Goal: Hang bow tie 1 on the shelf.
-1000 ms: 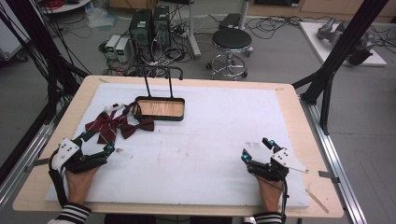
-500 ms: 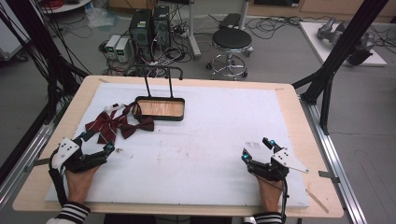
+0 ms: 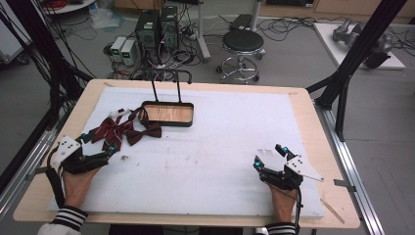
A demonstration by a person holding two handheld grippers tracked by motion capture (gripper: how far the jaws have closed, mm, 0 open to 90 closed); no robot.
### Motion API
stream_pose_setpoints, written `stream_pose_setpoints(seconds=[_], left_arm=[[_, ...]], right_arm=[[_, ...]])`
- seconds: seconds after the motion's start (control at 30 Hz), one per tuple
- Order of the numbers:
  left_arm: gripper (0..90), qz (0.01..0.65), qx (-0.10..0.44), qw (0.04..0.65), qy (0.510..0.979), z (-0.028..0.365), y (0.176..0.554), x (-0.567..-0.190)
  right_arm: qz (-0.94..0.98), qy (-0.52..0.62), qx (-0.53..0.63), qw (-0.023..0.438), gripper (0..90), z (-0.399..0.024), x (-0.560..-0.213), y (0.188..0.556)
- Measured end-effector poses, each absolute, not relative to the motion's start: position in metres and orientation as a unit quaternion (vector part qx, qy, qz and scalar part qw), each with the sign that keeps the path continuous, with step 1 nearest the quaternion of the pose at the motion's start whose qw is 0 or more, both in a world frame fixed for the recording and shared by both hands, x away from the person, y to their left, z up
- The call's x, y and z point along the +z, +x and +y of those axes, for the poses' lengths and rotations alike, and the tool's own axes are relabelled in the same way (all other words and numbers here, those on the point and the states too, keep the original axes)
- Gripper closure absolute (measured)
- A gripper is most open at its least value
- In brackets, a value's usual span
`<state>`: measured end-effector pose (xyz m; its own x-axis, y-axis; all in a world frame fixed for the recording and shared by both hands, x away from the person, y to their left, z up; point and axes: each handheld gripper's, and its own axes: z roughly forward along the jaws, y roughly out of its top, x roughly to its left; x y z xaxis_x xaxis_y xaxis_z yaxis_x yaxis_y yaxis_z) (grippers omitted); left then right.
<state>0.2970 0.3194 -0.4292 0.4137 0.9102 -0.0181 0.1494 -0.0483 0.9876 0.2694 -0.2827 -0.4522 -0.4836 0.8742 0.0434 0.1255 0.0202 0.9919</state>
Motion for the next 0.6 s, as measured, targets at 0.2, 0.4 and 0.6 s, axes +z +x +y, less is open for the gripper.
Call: stream_pose_setpoints(seconds=[0.2,0.4,0.6], left_arm=[[12.1,0.419,0.346,0.530,0.651,0.320,0.306,-0.412],[12.1,0.426,0.331,0.498,0.679,0.321,0.323,-0.396],[12.1,0.432,0.309,0.480,0.698,0.323,0.335,-0.390]], right_arm=[[0.638,0.390,0.579,0.325,10.6,-0.283,-0.452,0.269],[0.637,0.391,0.580,0.324,10.6,-0.283,-0.452,0.269],[0.638,0.389,0.579,0.325,10.6,-0.283,-0.452,0.270]])
